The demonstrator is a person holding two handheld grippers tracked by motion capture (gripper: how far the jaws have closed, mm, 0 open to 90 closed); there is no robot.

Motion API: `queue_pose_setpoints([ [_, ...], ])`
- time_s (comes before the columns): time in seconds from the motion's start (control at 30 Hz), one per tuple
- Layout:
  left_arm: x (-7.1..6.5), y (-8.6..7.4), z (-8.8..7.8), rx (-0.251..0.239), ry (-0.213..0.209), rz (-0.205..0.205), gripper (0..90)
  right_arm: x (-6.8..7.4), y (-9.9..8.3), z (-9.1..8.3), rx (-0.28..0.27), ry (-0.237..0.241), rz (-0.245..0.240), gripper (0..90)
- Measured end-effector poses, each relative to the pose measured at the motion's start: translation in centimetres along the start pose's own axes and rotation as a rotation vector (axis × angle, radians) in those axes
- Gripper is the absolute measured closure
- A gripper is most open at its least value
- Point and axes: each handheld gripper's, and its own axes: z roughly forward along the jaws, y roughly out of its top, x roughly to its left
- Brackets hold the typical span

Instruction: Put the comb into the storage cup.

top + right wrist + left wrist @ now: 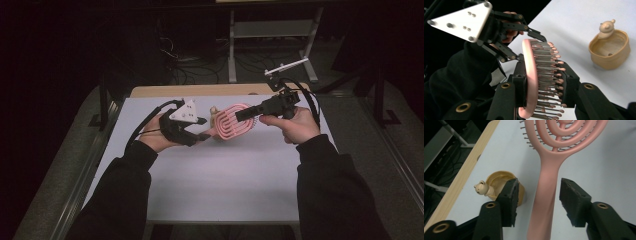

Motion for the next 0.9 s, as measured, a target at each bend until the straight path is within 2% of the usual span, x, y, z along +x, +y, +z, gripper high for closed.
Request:
queue_pose_setpoints([
  [0.1,0.0,-0.5,-0.2,-0.013,-0.024,-0.027,36.1,0.0,0.0,-0.1,0.005,-0.016,0.004,63.1],
  [0.17,0.0,-0.8,-0.3,-0.015,-0.023,-0.037,28.4,-0.1,0.0,-0.3,0.01,-0.02,0.009,63.2],
  [0.27,0.2,-1.2,-0.2,-0.011,-0.031,-0.092,15.1,0.0,0.1,-0.5,0.013,-0.03,0.009,63.2],
  [0.43,0.3,-1.8,-0.5,-0.025,-0.013,-0.134,0.0,0.1,0.5,-1.2,0.008,-0.047,0.009,63.2],
  [0.63,0.5,-2.9,-1.3,-0.075,-0.004,-0.173,0.0,0.4,1.0,-2.2,-0.011,-0.056,0.008,63.2],
  [0.9,0.3,-4.4,-1.6,-0.077,0.021,-0.187,0.0,0.5,2.0,-3.3,-0.031,-0.077,0.009,63.2],
])
